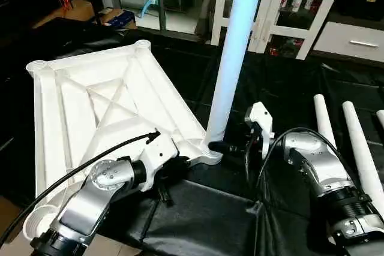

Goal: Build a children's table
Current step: Rotate leg to tighten

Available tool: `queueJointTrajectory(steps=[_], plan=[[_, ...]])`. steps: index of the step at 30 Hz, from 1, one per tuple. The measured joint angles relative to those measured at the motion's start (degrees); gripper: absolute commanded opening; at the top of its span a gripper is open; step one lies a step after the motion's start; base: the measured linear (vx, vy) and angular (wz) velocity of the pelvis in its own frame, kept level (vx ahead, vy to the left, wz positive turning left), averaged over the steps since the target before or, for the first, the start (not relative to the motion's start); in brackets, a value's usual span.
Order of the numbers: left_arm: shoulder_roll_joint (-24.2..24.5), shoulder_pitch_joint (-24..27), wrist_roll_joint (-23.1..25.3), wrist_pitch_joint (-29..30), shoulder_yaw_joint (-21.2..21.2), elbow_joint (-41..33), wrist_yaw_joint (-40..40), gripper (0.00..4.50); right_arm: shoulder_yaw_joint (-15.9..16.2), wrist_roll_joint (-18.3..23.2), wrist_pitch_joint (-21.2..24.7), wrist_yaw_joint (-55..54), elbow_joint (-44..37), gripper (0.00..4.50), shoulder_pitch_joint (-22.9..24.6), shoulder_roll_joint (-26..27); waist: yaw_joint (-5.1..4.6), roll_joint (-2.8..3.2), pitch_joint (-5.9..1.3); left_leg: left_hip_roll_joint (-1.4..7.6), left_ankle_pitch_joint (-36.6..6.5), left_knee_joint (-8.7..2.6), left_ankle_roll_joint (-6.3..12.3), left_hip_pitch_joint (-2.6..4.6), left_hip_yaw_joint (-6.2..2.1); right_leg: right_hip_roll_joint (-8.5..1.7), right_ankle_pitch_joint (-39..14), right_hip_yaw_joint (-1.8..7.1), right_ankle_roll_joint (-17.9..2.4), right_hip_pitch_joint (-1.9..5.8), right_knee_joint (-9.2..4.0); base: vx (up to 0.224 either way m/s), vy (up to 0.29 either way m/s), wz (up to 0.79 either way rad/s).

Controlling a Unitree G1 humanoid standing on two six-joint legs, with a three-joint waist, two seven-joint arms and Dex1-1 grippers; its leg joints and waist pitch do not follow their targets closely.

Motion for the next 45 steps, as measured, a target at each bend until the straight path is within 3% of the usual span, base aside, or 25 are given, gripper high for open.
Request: queueJointTrajectory(steps=[11,17,23,27,31,37,38,45], plan=[[0.3,0.0,-0.1,0.2,0.0,-0.1,-0.5,0.0,0.0,0.2,0.8,1.5,0.0,2.07,0.0,0.8,0.0,0.01,0.0,0.0,0.0,0.02,0.0,0.0,-0.01,0.0,0.0,0.0,0.0,0.01,0.01,0.0,0.0,0.0],[0.1,-0.3,0.0,1.6,0.5,-0.2,0.3,0.0,-0.1,-0.2,0.5,-1.5,0.2,1.9,0.1,2.4,-0.32,-0.01,-0.01,0.01,0.0,0.02,-0.03,0.03,-0.03,0.01,0.0,0.0,0.0,0.01,0.06,0.0,0.0,0.0],[-10.5,-9.0,5.2,5.0,0.2,11.2,13.3,0.0,-3.9,-4.5,-2.1,-26.5,6.4,1.87,-1.8,11.9,-1.51,-0.01,-0.04,-0.04,0.1,0.03,-0.15,0.46,-0.04,0.01,0.0,0.05,0.1,0.33,0.0,0.0,0.0,0.0],[-15.9,-14.4,6.0,5.1,0.1,19.5,19.8,0.0,-6.3,-6.6,-2.0,-41.2,8.9,1.87,-3.5,17.3,-1.61,0.13,-0.12,-0.08,0.1,0.0,-0.15,0.5,-0.09,0.01,-0.1,0.05,0.2,0.36,-0.07,0.0,0.0,0.0],[-17.9,-16.8,6.3,4.7,0.1,23.3,21.8,0.0,-7.2,-7.9,-2.4,-47.9,10.1,1.86,-4.3,20.6,-1.58,0.29,-0.21,-0.11,0.1,0.0,-0.15,0.48,-0.14,0.01,-0.1,0.05,0.2,0.38,-0.11,0.0,0.0,0.0],[-17.3,-16.2,6.5,4.5,-0.1,22.2,21.4,0.0,-7.9,-7.2,-5.0,-46.2,10.9,1.86,-4.0,21.2,-1.6,0.36,-0.25,-0.11,0.1,-0.03,-0.15,0.45,-0.15,0.01,0.1,0.04,-0.1,0.38,-0.13,0.0,0.0,0.0],[-16.6,-15.6,6.4,4.9,-0.2,20.8,20.8,0.0,-7.8,-7.1,-4.9,-44.7,10.4,2.42,-3.8,20.3,-1.63,0.35,-0.25,-0.1,0.1,-0.05,-0.15,0.43,-0.16,0.01,0.1,0.02,-0.1,0.36,-0.12,0.0,0.0,0.0],[-10.8,-11.3,5.6,7.8,-0.1,12.0,15.8,0.0,-6.1,-4.7,-2.0,-33.7,6.5,2.99,-2.7,15.9,-1.67,0.37,-0.24,0.02,0.1,-0.2,-0.16,0.29,-0.19,0.13,0.0,-0.06,0.0,0.14,-0.17,0.0,0.0,0.0]])
